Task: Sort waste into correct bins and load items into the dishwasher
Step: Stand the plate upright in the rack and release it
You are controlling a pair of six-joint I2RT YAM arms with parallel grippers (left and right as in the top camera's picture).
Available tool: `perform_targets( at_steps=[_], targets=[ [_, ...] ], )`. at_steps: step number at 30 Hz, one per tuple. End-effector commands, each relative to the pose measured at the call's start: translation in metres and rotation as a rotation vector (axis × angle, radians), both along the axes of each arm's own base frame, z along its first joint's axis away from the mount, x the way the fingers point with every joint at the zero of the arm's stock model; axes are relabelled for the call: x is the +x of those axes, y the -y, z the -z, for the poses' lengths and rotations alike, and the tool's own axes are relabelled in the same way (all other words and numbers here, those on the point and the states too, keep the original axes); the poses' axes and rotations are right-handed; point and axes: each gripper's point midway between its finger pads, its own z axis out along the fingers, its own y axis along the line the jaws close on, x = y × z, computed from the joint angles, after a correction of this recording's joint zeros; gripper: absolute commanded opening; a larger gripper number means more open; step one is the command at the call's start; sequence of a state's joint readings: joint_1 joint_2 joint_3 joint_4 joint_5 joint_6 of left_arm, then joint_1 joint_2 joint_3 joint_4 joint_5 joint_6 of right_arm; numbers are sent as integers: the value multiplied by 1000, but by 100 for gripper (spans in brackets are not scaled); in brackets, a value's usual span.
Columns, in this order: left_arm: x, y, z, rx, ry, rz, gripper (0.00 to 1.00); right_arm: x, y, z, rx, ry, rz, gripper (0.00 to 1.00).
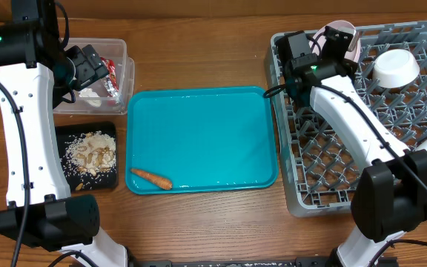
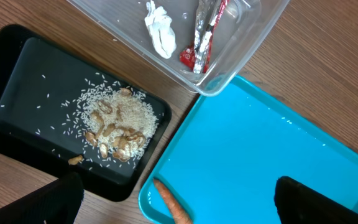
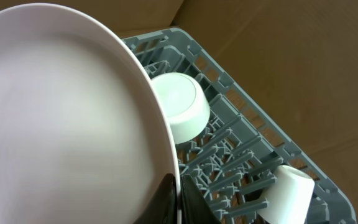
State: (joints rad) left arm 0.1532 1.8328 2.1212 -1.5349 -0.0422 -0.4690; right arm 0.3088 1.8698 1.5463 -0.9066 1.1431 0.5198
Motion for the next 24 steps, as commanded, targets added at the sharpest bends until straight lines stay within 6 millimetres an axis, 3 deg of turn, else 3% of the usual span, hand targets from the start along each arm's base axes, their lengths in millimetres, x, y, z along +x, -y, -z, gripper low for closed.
perform_targets(
  at_steps=[1,14,15,18,24],
  targets=[
    [-1,-4,-3,14,7,-7,100,0,-22,7,38,-19,-60,4],
    [-1,-4,-3,14,5,-7,100,-3,-56,14,60,-55,-147,6],
    [-1,-4,-3,14,5,-7,100,-5,-61,18,79,-80,-163,11],
    [-1,-4,-3,14,6,-7,100,-11,-74,31,134,-141,-206,40],
    [-1,-4,-3,14,6,-7,100,-14,-85,33,209,-161,-240,56]
  ],
)
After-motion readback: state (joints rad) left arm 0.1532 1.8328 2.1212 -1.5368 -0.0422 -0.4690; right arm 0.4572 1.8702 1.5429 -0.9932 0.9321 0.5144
